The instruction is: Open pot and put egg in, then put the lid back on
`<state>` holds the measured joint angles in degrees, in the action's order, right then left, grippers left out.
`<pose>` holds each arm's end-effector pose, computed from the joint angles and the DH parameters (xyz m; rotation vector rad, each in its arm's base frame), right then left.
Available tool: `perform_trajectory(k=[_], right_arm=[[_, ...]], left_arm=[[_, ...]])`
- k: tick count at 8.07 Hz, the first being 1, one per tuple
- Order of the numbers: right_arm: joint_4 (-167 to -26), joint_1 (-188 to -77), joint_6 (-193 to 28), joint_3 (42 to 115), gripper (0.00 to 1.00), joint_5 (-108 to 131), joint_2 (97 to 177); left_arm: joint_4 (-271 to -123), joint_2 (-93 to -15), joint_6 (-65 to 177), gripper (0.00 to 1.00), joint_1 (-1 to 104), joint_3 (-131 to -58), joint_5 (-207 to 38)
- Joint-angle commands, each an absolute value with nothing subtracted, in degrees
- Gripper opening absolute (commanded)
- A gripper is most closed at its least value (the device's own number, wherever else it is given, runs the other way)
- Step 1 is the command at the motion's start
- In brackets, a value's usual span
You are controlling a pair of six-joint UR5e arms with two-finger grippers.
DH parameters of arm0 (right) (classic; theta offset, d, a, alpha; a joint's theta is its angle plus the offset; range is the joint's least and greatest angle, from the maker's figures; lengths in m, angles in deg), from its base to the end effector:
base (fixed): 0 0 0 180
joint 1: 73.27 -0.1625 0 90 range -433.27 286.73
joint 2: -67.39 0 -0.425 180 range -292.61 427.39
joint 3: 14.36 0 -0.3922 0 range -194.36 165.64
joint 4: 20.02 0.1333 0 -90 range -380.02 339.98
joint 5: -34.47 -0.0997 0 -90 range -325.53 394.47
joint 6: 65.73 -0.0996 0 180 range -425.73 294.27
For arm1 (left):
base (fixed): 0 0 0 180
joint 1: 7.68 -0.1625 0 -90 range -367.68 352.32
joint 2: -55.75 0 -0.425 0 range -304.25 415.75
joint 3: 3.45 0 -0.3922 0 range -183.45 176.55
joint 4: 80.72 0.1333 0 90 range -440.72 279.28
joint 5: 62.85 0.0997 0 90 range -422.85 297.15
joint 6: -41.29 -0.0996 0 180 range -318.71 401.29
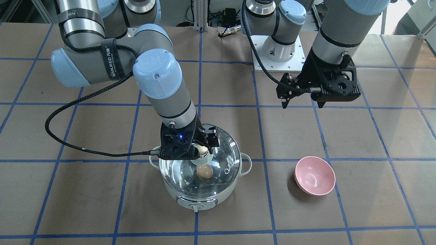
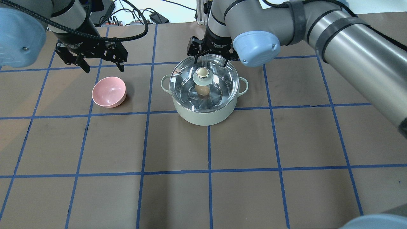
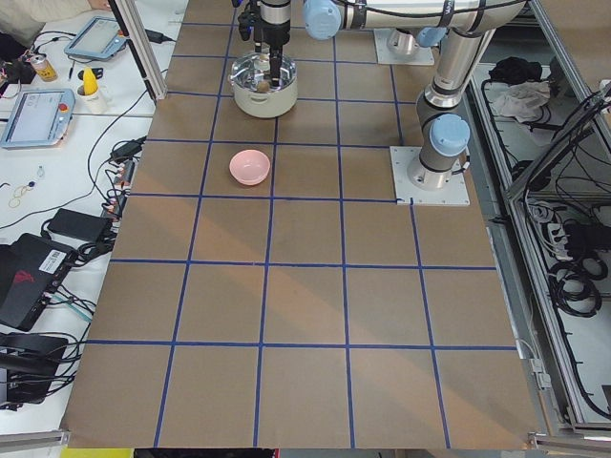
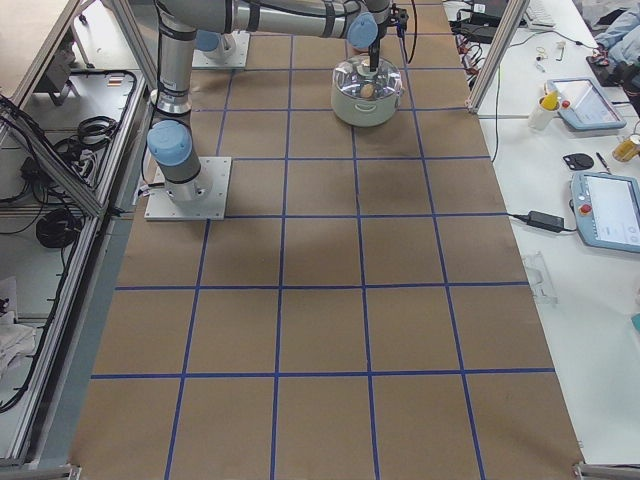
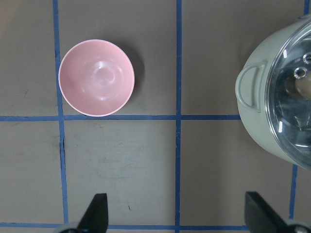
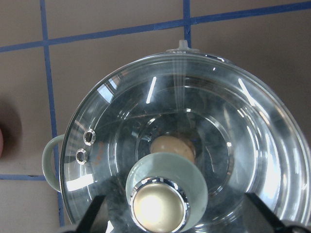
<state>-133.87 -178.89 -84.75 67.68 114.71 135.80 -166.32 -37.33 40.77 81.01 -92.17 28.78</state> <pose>0.3205 -0.5885 0.3863 0.0644 2.9206 -0.1751 -0.1186 -0.5218 0.4796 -0.0225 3.1116 -0.0699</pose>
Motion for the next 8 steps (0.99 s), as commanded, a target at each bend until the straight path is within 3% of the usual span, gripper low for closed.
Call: perform_trajectory(k=[1,4,8], right_arm=[[-125.1,-171.4,-68.61,67.55,1.0,119.1,143.02],[-113.56,-161.45,-55.9,68.08,1.0,123.32,153.31],[-113.19,-162.13,-58.76,69.14,1.0,125.76,154.13]], left_arm=[[-166.23,-37.42,40.76,1.0,81.09,-91.95,28.73],[-166.23,-37.07,40.76,1.0,81.09,-92.04,28.82],[-166.32,-37.33,40.76,1.0,81.09,-92.21,28.73]])
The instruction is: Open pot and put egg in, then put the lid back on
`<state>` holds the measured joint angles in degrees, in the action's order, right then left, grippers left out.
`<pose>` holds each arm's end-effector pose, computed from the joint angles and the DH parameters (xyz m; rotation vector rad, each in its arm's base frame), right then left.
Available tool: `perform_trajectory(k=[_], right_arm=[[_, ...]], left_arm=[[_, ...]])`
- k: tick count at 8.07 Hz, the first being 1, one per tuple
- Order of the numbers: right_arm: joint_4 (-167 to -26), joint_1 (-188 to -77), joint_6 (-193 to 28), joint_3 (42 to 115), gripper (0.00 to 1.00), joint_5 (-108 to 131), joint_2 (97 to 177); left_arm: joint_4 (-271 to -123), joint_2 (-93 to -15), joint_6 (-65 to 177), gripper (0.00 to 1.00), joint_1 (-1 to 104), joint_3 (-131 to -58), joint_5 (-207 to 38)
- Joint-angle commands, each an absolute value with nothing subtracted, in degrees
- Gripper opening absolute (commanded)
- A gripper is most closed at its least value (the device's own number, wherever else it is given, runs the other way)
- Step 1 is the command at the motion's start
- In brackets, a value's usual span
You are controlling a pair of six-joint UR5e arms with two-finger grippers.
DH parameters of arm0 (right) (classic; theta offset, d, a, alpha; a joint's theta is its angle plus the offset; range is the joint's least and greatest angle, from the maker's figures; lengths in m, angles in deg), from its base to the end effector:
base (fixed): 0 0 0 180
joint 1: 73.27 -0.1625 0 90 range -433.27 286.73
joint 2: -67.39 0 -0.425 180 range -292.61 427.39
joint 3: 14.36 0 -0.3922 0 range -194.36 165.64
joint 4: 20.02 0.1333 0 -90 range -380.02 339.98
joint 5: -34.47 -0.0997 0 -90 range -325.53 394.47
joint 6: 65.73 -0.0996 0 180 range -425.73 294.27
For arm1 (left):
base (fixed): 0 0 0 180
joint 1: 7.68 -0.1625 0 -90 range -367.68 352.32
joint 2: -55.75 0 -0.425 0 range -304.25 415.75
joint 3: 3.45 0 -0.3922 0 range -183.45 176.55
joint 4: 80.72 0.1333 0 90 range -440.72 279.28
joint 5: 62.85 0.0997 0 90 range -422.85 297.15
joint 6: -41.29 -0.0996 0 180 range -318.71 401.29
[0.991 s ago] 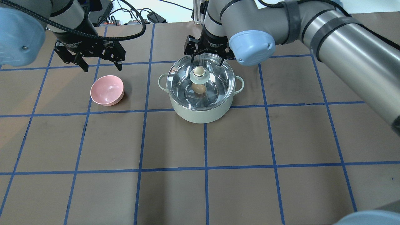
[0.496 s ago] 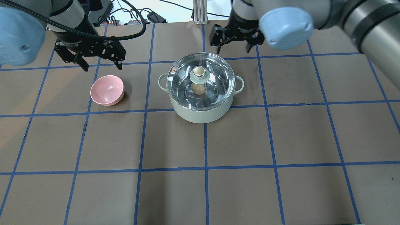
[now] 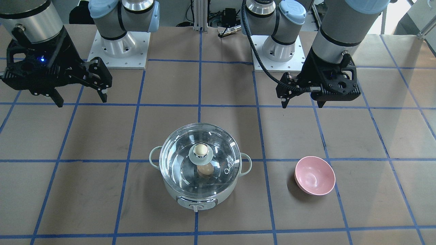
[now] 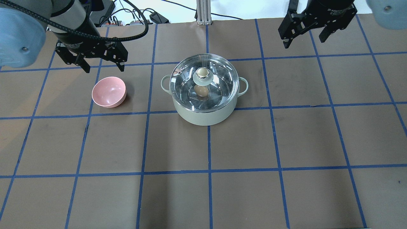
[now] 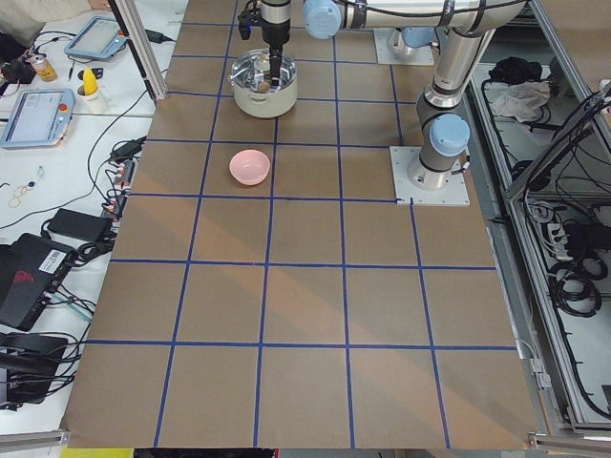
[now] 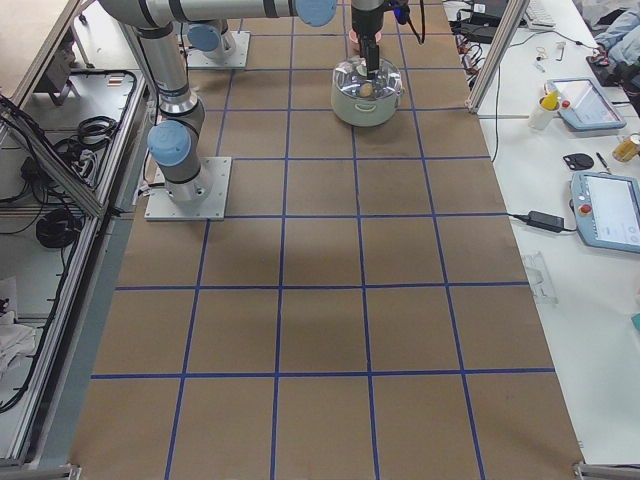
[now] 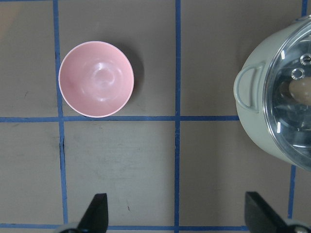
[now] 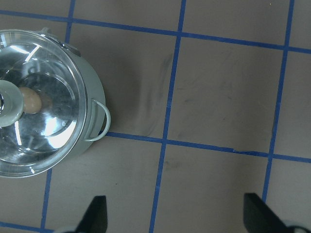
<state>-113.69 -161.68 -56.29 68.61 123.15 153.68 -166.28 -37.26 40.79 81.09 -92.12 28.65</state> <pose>0.1208 -0.5337 0.5226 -0.2161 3.1170 -0.1934 -0.1195 -0.5214 0.4808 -0.0208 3.1137 -0.0744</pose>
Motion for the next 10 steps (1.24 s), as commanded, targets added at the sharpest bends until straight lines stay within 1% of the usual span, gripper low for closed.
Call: perform_trajectory(k=[1,3,10], right_arm=[[-113.36,-163.96,-61.48,69.22,1.0,130.05,153.87],[-113.63,-168.7,-66.74,69.14,1.0,130.71,153.7],[-113.45,-168.72,-65.55,69.84,1.0,127.19,153.87]], left_arm=[[-166.32,-37.24,40.76,1.0,81.09,-92.21,28.82],[-166.5,-37.15,40.76,1.0,81.09,-92.3,28.82],[-166.5,-37.07,40.76,1.0,81.18,-92.3,28.82]])
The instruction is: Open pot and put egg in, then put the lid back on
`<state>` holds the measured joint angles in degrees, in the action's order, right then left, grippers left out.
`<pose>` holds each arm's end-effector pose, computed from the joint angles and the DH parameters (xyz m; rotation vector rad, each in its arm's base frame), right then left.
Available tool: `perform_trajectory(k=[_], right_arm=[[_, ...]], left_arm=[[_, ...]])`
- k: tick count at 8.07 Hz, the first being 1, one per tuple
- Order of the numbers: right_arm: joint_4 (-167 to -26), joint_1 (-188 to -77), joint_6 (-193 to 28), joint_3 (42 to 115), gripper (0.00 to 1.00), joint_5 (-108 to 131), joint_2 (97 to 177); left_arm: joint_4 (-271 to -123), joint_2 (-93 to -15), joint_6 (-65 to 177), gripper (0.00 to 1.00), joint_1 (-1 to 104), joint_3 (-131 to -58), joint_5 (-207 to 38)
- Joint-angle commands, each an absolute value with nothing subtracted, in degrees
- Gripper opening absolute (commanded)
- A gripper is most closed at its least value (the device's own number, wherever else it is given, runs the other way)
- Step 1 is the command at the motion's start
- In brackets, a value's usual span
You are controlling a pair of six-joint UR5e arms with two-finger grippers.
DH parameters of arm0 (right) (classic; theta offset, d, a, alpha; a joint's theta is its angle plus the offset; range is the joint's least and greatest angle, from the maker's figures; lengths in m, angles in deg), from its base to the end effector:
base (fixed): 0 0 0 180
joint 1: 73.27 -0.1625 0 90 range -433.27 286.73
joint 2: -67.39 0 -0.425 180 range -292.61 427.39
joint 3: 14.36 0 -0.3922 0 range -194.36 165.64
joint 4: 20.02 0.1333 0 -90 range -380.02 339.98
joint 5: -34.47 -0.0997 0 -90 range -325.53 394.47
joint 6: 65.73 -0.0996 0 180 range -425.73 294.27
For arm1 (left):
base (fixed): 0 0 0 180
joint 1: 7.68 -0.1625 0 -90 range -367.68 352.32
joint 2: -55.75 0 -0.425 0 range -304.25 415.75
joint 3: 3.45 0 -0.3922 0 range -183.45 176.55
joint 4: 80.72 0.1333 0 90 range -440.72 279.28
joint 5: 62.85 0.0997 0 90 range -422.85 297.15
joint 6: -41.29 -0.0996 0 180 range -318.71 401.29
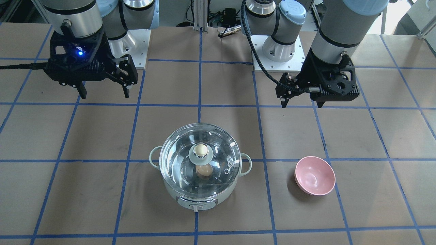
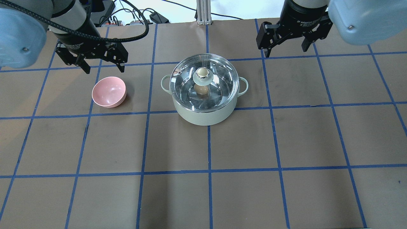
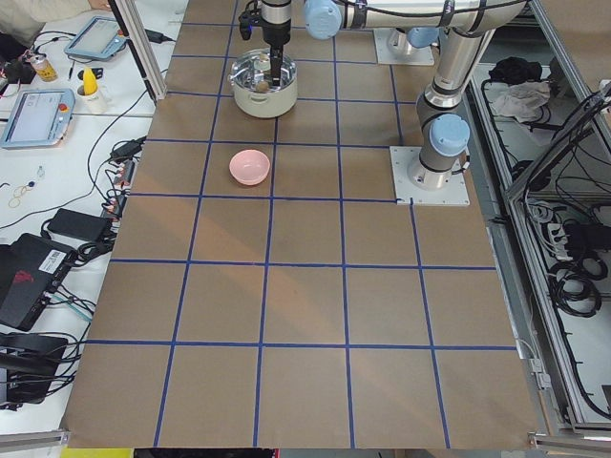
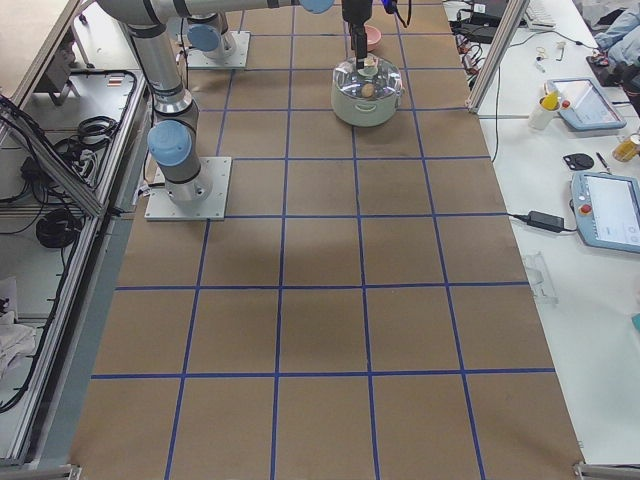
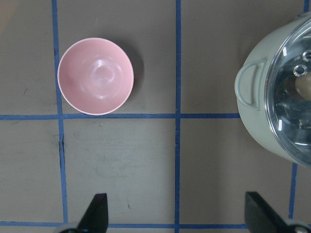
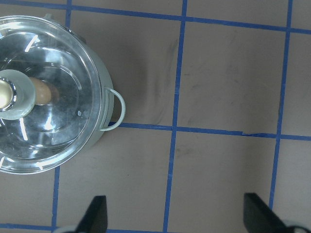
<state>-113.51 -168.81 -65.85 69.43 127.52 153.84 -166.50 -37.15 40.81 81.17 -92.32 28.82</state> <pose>0.1784 -0.5131 0.5167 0.1416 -3.0859 0.1698 -0.1200 -0.5199 0.4796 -0.0192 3.1111 -0.0659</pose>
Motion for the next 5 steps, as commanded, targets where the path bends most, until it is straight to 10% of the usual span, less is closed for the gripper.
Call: perform_trajectory(k=[1,5], right_arm=[[-113.71,-168.72,-65.55,70.1,1.0,127.19,153.96],[-113.98,-168.72,-64.94,70.1,1.0,127.19,153.96]], left_arm=[[-166.5,-36.98,40.76,1.0,81.18,-92.3,28.9],[-166.5,-36.98,40.76,1.0,81.18,-92.39,28.9]])
